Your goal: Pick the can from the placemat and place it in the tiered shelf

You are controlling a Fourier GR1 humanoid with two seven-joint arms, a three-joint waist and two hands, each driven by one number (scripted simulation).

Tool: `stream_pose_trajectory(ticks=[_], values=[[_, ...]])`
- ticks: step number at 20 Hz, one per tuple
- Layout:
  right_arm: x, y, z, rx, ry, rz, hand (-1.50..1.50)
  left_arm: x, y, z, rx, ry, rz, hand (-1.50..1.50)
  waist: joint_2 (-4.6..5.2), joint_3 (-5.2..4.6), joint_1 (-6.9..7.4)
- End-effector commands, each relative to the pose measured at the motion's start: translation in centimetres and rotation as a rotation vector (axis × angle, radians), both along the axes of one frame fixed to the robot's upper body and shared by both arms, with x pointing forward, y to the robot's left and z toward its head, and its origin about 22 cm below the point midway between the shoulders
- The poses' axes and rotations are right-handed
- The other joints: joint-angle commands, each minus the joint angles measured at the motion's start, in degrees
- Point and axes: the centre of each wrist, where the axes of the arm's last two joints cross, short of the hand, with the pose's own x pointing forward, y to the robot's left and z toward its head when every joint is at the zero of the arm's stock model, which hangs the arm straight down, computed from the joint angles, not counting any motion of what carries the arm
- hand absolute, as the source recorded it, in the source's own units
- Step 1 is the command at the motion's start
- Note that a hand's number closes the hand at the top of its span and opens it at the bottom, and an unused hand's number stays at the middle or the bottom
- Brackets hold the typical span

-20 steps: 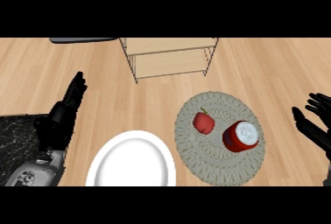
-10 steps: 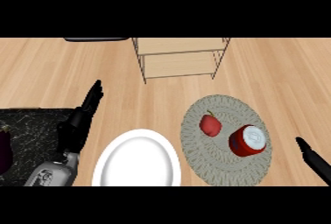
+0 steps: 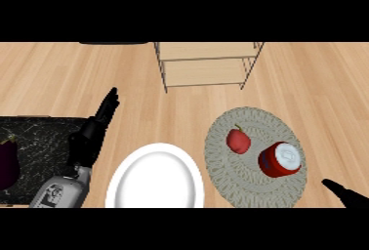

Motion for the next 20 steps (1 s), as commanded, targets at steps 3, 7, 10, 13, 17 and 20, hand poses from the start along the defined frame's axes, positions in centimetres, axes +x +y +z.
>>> stream_pose_trajectory(ticks=[3,7,10,13,17,20], values=[[-0.6,1.4,5.5,-0.107,0.243,0.082,-1.5,-0.6,-0.6,0.1,0.0,0.005,-0.015,0.0,-0.03,-0.08,0.64],[0.1,3.1,7.2,-0.195,0.441,0.16,-1.5,0.2,0.5,0.2,0.001,0.001,-0.002,0.0,0.22,-0.17,1.49],[0.0,4.2,8.4,-0.286,0.573,0.174,-1.5,-0.1,-0.3,-0.1,0.006,0.006,-0.024,0.0,0.15,-0.1,1.44],[0.9,4.7,11.0,-0.331,0.674,0.152,-1.5,0.5,-2.5,0.8,-0.023,0.009,-0.028,0.0,0.11,-0.01,1.14],[1.2,7.9,12.8,-0.303,0.673,0.159,-1.5,0.9,-0.1,-0.3,-0.001,0.005,-0.026,0.0,0.08,0.03,0.91],[2.8,9.5,12.0,-0.304,0.647,0.168,-1.5,0.3,-2.1,-1.5,0.003,0.012,-0.028,0.0,0.08,0.07,1.01]])
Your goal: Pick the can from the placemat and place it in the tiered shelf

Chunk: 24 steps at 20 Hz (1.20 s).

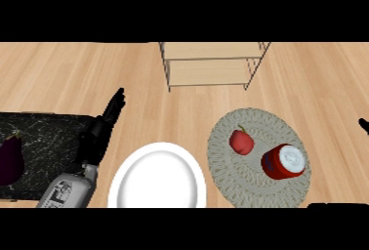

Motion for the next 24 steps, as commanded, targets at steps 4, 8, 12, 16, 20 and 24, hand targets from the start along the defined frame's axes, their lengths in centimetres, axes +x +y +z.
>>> stream_pose_trajectory(ticks=[4,8,12,16,20,24], values=[[2.1,2.5,1.0,-0.011,0.071,-0.098,-1.5,0.5,0.3,0.3,-0.019,0.011,0.011,0.0,-0.06,0.06,-0.25],[1.3,3.7,-0.5,-0.055,0.057,-0.095,-1.5,0.9,0.9,0.0,-0.019,0.006,0.006,0.0,-0.12,0.07,-0.93],[2.3,4.3,-0.9,-0.028,0.062,-0.116,-1.5,-0.6,1.9,1.1,0.009,0.0,0.015,0.0,-0.24,0.1,-0.23],[2.2,6.1,-1.8,-0.031,0.079,-0.09,-1.5,0.7,2.2,0.2,-0.024,0.021,0.006,0.0,-0.18,0.08,-0.85],[4.1,5.3,-2.0,-0.032,0.085,-0.122,-1.5,0.3,0.5,0.5,-0.01,-0.006,0.009,0.0,-0.19,0.11,-0.65],[3.7,4.8,-1.9,-0.032,0.098,-0.149,-1.5,-1.0,-0.6,0.2,-0.011,0.001,0.006,0.0,-0.31,0.12,-0.9]])
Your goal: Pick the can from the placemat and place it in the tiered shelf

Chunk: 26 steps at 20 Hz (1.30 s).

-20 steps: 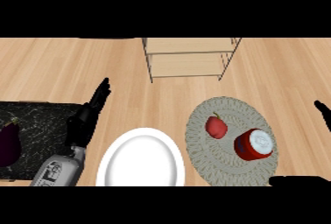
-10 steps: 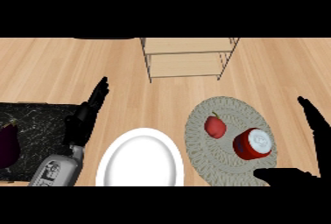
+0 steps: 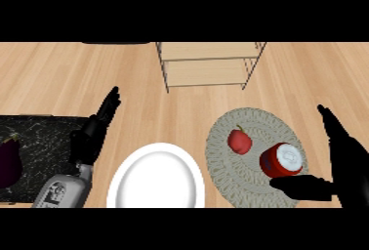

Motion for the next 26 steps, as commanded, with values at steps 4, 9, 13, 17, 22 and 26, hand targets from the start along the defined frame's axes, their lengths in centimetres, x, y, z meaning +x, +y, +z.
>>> stream_pose_trajectory(ticks=[4,9,13,17,22,26], values=[[0.6,1.7,-1.4,-0.009,0.149,-0.128,-1.5,1.4,-0.1,-1.1,0.004,0.005,0.012,0.0,0.17,-0.02,-0.66],[1.2,2.0,-1.3,-0.016,0.157,-0.13,-1.5,1.2,0.6,-0.6,-0.004,-0.005,0.014,0.0,0.1,0.0,-0.32],[-0.5,2.1,-3.4,-0.031,0.2,-0.138,-1.5,0.7,1.4,0.2,0.01,0.003,0.011,0.0,0.01,0.02,-0.61],[1.5,1.6,-4.6,-0.039,0.195,-0.14,-1.5,-0.9,0.3,-1.1,0.0,-0.006,0.002,0.0,0.07,0.04,-0.08],[1.5,0.6,-3.6,-0.048,0.194,-0.16,-1.5,-2.1,0.4,-2.9,0.002,-0.001,0.016,0.0,0.04,0.03,-0.2],[2.1,1.4,-5.3,-0.05,0.199,-0.167,-1.5,-2.2,-0.4,-1.5,-0.006,0.004,0.015,0.0,0.0,0.06,-0.15]])
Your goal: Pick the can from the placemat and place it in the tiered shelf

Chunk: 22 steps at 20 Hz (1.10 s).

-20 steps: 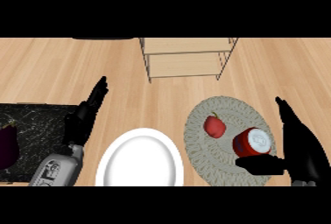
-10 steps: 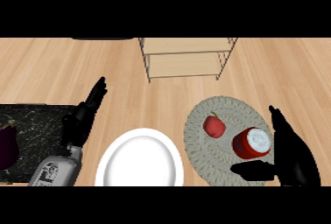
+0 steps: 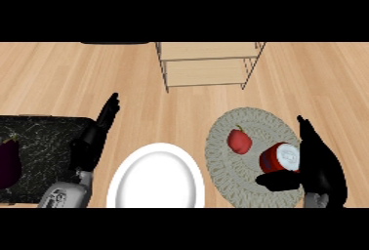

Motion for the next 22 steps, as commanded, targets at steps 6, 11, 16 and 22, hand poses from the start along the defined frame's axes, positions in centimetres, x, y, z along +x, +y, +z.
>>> stream_pose_trajectory(ticks=[6,11,16,22], values=[[0.5,-0.9,-2.8,-0.005,0.089,-0.068,-1.5,0.8,-0.5,1.6,-0.01,-0.004,-0.019,0.0,-0.01,0.02,-0.09],[1.5,-1.5,-3.2,0.011,0.089,-0.069,-1.5,1.0,0.0,1.2,0.001,-0.002,-0.006,0.0,-0.01,0.02,-0.1],[2.2,-0.1,-4.1,0.013,0.13,-0.039,-1.5,1.6,-2.9,1.1,0.005,0.008,-0.002,0.0,0.02,0.02,-0.12],[0.9,-0.4,-5.5,-0.056,0.185,0.039,1.5,1.1,-1.0,0.6,0.021,-0.016,0.0,0.0,0.02,0.01,-0.08]])
